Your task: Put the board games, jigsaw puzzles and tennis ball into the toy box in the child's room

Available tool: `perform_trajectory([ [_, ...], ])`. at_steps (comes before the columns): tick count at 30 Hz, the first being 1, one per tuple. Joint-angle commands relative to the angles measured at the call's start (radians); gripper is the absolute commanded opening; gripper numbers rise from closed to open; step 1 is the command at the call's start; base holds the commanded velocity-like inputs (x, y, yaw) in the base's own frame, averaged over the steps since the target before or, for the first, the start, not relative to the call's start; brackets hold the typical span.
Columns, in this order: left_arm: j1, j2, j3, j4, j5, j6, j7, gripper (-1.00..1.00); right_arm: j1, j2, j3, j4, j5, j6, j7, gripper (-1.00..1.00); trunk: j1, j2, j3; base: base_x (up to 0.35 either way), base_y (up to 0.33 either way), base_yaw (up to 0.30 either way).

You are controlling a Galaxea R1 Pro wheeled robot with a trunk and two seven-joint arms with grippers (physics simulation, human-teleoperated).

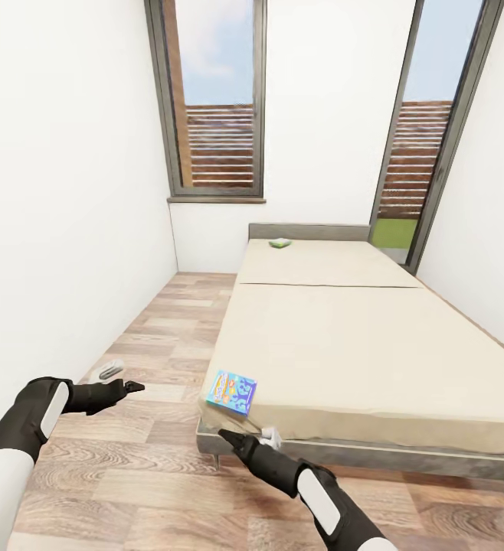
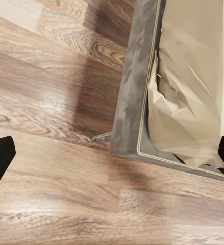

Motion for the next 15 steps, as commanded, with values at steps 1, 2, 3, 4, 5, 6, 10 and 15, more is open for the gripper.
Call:
perform_trajectory([
  [1,-0.001,0.000,0.002,0.000,0.006,0.008,0.001,1.00,-0.001,0.000,0.012,-0.003,-0.008,0.007,0.000,1.00,0.000,0.000,-0.001,0.000,0.000,0.000],
  [2,-0.001,0.000,0.002,0.000,0.006,0.007,0.001,1.00,-0.001,0.000,0.021,-0.008,-0.008,0.007,0.000,1.00,0.000,0.000,-0.001,0.000,0.000,0.000],
  [3,-0.001,0.000,0.002,0.000,0.006,0.007,0.001,1.00,-0.001,0.000,0.036,-0.020,-0.008,0.007,0.001,1.00,0.000,0.000,-0.001,0.000,0.000,0.000],
  [4,-0.001,0.000,0.002,0.000,0.006,0.008,0.001,1.00,-0.001,0.000,0.042,-0.027,-0.008,0.007,0.001,1.00,0.000,0.000,-0.001,0.000,0.000,0.000],
  [5,-0.001,0.000,0.002,0.000,0.006,0.007,0.001,1.00,0.000,0.000,0.046,-0.035,-0.009,0.007,0.002,1.00,0.000,0.000,-0.001,0.000,0.000,0.000],
  [6,-0.001,0.000,0.002,0.000,0.006,0.008,0.001,1.00,0.000,0.000,0.050,-0.042,-0.009,0.008,0.002,1.00,0.000,0.000,-0.001,0.000,0.000,0.000],
  [10,-0.001,0.000,0.002,0.000,0.007,0.008,0.000,1.00,0.001,0.000,0.060,-0.066,-0.013,0.009,0.003,1.00,0.000,0.000,-0.001,0.000,0.000,0.000],
  [15,0.000,0.001,0.002,0.000,0.006,0.008,0.001,1.00,0.001,0.000,0.064,-0.075,-0.017,0.009,0.007,1.00,0.000,0.000,-0.001,0.000,0.000,0.000],
])
